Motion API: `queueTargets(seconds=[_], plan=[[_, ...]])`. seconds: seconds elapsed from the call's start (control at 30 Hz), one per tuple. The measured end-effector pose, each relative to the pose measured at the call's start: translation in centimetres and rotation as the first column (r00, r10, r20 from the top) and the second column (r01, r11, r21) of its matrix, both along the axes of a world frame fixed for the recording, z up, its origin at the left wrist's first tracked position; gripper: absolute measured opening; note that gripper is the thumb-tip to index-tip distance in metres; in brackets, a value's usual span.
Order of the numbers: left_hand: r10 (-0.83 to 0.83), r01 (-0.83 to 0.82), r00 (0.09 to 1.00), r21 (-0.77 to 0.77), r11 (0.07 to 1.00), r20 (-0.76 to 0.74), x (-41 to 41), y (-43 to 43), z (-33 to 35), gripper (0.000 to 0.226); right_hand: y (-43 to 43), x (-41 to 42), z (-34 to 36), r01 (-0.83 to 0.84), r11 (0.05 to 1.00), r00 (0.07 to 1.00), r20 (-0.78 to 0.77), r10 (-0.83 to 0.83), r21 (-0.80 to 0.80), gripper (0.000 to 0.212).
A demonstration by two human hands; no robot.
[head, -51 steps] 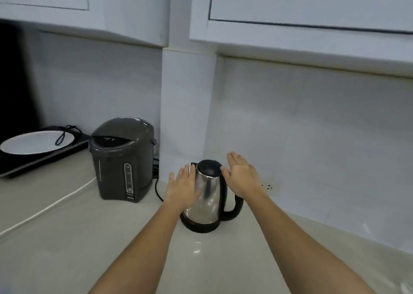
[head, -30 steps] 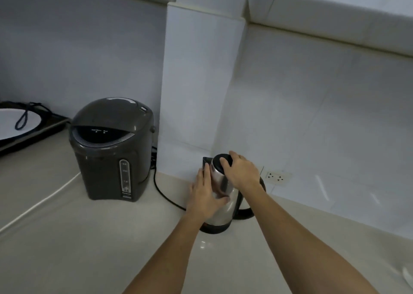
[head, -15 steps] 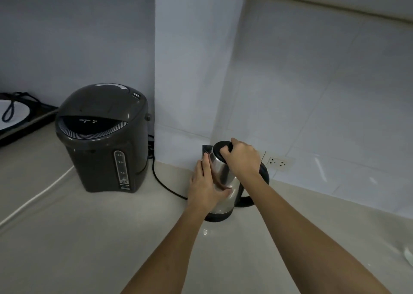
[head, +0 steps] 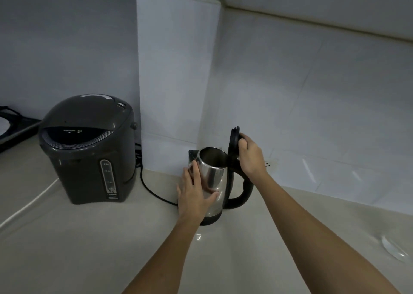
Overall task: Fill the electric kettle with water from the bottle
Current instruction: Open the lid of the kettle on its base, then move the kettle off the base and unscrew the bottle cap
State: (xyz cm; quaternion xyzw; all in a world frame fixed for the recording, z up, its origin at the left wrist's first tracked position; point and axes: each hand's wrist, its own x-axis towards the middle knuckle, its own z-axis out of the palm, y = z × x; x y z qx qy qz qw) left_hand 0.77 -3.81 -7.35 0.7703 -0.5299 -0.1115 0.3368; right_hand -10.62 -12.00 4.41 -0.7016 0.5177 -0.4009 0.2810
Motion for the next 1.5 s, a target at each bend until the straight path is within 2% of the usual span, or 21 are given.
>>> queueTargets(seconds=[0.17,0.3,0.5,0.6,0.77,1.03,1.23,1.5], plan=[[-0.011,0.011,1.000,0.001,1.000,0.002,-0.1,0.2,0.0,0.114,0.9,-3.0,-2.5,0.086,0.989,0.973,0.205,-0.109,0.118,0.043],[-0.015,0.015,1.000,-0.014,1.000,-0.009,0.1,0.4,-0.2,0.113,1.6,-4.8,-4.8,0.025,0.972,0.952,0.292,-0.096,0.236,0.043],[-0.025,0.023,0.999,-0.046,0.999,-0.033,0.1,0.4,-0.6,0.112,3.3,-4.4,-5.0,-0.055,0.964,0.886,0.457,-0.073,0.261,0.037],[-0.028,0.024,0.998,-0.063,0.998,-0.055,0.2,0.5,-0.9,0.112,3.8,-4.5,-7.2,0.041,0.965,0.913,0.384,-0.141,0.259,0.029],[-0.064,0.055,0.993,-0.082,0.995,-0.102,0.4,0.5,-1.4,0.114,3.1,-4.1,-9.9,0.177,0.929,0.974,0.078,-0.212,0.324,0.034],[-0.072,0.057,0.990,-0.123,0.991,-0.123,0.5,0.4,-1.7,0.113,2.0,-3.8,-10.6,0.271,0.927,0.962,-0.046,-0.269,0.258,0.028],[-0.069,0.050,0.988,-0.140,0.989,-0.141,0.1,0.7,-1.4,0.114,2.8,-4.4,-10.2,0.276,0.933,0.961,-0.053,-0.271,0.232,0.029],[-0.029,0.015,0.996,-0.155,0.988,-0.087,-2.8,0.3,1.3,0.114,2.3,-7.4,-7.1,0.259,0.954,0.965,-0.077,-0.250,0.150,0.032]])
